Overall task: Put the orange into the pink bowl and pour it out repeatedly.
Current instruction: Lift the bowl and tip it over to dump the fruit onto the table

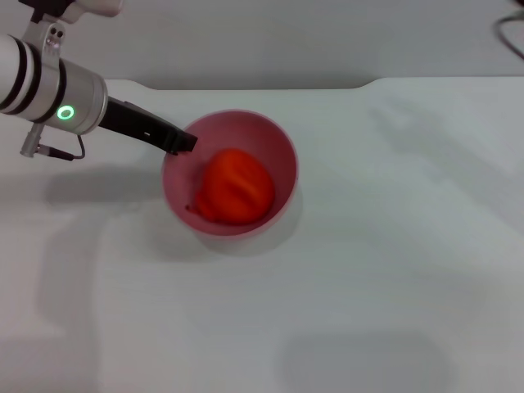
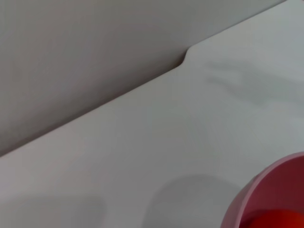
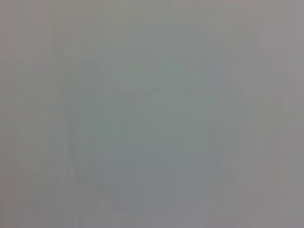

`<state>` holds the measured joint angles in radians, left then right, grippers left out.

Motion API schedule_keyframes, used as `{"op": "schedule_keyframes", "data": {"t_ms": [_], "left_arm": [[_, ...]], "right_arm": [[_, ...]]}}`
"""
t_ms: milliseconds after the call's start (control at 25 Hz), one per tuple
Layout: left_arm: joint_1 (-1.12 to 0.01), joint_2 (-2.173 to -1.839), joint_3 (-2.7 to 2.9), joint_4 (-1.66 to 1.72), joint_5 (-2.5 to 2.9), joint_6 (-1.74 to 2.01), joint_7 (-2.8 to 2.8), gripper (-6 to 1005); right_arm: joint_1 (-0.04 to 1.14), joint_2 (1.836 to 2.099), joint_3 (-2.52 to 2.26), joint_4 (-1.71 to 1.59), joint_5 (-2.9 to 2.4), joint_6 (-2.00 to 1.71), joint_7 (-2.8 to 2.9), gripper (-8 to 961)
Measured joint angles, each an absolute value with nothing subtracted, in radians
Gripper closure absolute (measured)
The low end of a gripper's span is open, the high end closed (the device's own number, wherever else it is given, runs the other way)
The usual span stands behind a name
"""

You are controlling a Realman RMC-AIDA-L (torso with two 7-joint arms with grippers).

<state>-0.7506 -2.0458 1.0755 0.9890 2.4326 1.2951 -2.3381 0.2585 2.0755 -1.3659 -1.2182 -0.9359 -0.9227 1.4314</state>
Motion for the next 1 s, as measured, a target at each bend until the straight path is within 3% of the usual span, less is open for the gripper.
{"op": "schedule_keyframes", "data": {"t_ms": [400,680,1000], "left_arm": [[-0.742,-2.059,1.186,0.985,2.388,1.138,-2.336,932],[-0.685,-2.062,1.511,0.989,2.271,0.787,-2.333,931],[-0.668,-2.062,1.547,0.99,2.257,0.747,-2.333,930]], "right_arm": [[0.286,2.076,-1.254,-0.712,-0.409,-1.451,0.936,559],[0.286,2.074,-1.233,-0.636,-0.322,-1.516,0.876,559],[0.286,2.075,-1.212,-0.632,-0.322,-1.53,0.873,560]]}}
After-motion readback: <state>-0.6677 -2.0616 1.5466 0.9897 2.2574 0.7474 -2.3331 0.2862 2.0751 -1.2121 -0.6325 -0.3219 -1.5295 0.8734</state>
